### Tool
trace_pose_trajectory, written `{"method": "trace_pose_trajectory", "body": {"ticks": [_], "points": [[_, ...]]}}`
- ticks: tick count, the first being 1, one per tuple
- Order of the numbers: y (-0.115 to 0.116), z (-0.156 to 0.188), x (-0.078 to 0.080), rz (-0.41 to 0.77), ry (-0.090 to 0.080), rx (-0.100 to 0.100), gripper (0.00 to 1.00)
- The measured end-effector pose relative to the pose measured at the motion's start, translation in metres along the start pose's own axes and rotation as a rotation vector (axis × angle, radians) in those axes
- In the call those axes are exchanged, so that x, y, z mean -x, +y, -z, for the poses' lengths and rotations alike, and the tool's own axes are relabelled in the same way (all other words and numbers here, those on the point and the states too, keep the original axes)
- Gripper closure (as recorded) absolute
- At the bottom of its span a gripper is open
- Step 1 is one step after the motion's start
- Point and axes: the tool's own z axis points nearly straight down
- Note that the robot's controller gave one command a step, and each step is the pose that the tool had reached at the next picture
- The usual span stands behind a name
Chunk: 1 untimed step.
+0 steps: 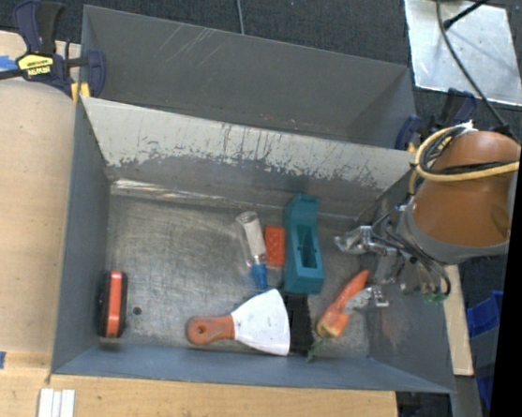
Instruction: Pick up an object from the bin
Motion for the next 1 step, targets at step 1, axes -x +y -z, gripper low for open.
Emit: {"method": "trace_pose_trajectory", "body": {"ticks": [1], "points": [[0.0122,-0.0065,0.0291,-0.010,-0.027,-0.009,0.00]]}}
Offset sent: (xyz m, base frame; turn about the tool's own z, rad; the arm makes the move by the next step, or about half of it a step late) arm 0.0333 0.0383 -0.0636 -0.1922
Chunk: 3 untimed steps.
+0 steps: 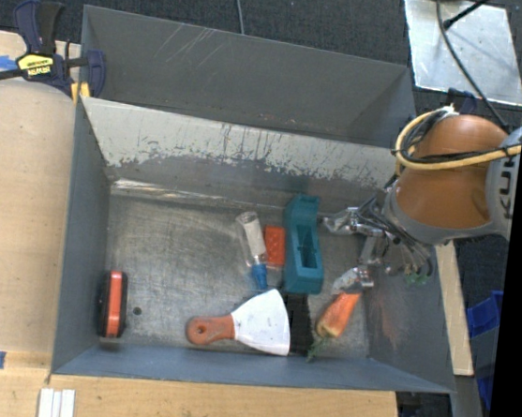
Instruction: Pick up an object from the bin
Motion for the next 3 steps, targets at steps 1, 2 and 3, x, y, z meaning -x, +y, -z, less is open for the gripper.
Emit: {"method": "trace_pose_trajectory", "body": {"ticks": [1,2,3], "points": [[0.010,-0.030,0.012,0.117,-0.017,-0.008,0.00],[0.026,-0.030,0.012,0.177,-0.012,-0.004,0.00],[0.017,-0.033,0.011,0.136,0.007,0.003,0.00]]}}
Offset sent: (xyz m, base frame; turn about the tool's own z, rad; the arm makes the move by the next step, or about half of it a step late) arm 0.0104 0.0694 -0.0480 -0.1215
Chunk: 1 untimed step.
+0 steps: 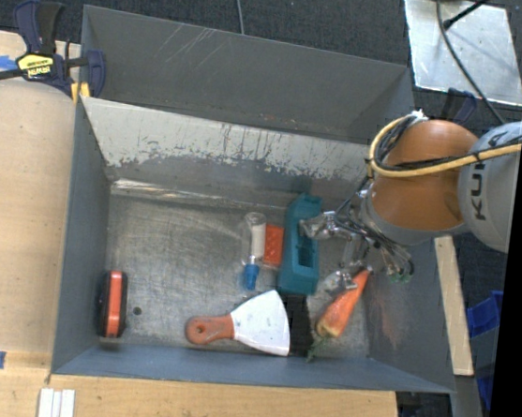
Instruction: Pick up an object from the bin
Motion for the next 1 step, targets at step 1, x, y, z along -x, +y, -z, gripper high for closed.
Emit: {"method": "trace_pose_trajectory", "body": {"ticks": [1], "points": [[0.0196,0.0001,0.0266,-0.061,0.034,-0.007,0.00]]}}
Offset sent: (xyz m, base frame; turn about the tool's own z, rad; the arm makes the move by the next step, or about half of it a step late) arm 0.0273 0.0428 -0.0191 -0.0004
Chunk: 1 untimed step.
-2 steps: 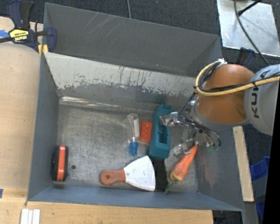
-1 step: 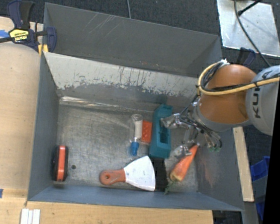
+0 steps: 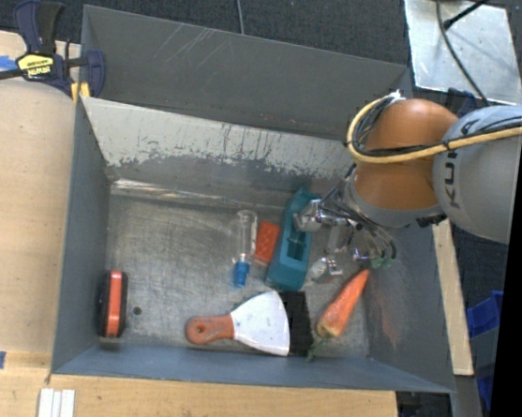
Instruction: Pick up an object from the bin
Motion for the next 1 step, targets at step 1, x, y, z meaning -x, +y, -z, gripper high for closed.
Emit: {"method": "trace_pose_trajectory", "body": {"ticks": [1], "points": [[0.0036,0.0013,0.0057,0.147,-0.022,0.000,0.00]]}}
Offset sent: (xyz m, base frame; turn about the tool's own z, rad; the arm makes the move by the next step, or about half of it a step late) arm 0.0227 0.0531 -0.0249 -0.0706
